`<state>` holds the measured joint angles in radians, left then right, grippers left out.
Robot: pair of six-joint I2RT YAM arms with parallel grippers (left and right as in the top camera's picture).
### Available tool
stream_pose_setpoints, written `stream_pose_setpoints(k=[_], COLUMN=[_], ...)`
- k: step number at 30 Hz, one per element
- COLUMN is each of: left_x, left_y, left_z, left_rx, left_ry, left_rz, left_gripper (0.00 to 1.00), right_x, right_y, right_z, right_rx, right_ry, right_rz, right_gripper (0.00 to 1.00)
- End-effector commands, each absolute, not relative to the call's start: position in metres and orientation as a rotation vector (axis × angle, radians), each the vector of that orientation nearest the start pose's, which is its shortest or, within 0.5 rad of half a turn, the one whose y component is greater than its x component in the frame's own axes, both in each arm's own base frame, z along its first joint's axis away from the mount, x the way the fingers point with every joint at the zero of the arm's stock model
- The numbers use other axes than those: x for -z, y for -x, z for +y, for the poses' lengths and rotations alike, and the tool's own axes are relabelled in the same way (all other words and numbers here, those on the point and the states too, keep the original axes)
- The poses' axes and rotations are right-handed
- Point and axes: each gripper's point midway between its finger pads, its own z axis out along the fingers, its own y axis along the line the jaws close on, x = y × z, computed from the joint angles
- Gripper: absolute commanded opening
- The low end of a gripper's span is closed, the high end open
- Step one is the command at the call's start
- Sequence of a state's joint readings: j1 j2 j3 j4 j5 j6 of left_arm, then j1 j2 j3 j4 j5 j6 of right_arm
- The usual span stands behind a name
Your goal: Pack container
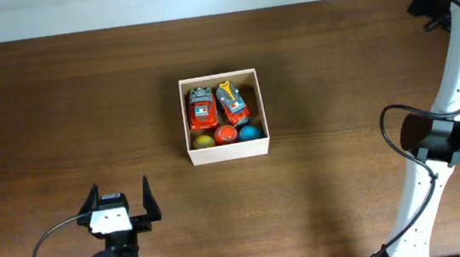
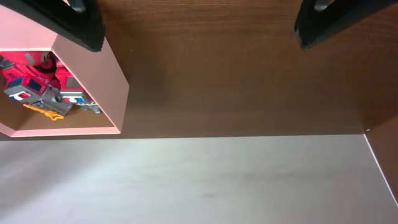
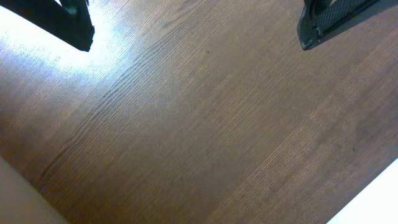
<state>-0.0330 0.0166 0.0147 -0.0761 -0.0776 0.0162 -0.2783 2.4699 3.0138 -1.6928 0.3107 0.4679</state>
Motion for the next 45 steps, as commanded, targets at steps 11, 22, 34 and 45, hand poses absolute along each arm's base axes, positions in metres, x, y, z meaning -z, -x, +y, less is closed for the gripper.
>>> stream_pose_setpoints(k=[11,22,34,45], left_x=[-0.158,-0.158,-0.158,-0.158], left_y=[-0.246,-0.246,-0.246,-0.246], left_z=[0.005,0.005,0.005,0.005], left_rx=[-0.061,-0.061,-0.061,-0.061], left_ry=[-0.001,-0.001,-0.001,-0.001], left_rz=[1.644,1.644,1.644,1.644], left_gripper=[0.99,0.99,0.99,0.99], right_x=[-0.257,-0.349,-0.495,-0.560], right_y=[-0.465,-0.455,-0.343,-0.238], right_z=[-0.186,-0.087,0.042,0.020], right_rx=[0.367,0.223,-0.035,-0.153], right_ry=[-1.054,-0.786,-0.263,-0.260], right_rz=[2.411,2.299,2.053,1.837], right_gripper=[0.99,0.99,0.99,0.99])
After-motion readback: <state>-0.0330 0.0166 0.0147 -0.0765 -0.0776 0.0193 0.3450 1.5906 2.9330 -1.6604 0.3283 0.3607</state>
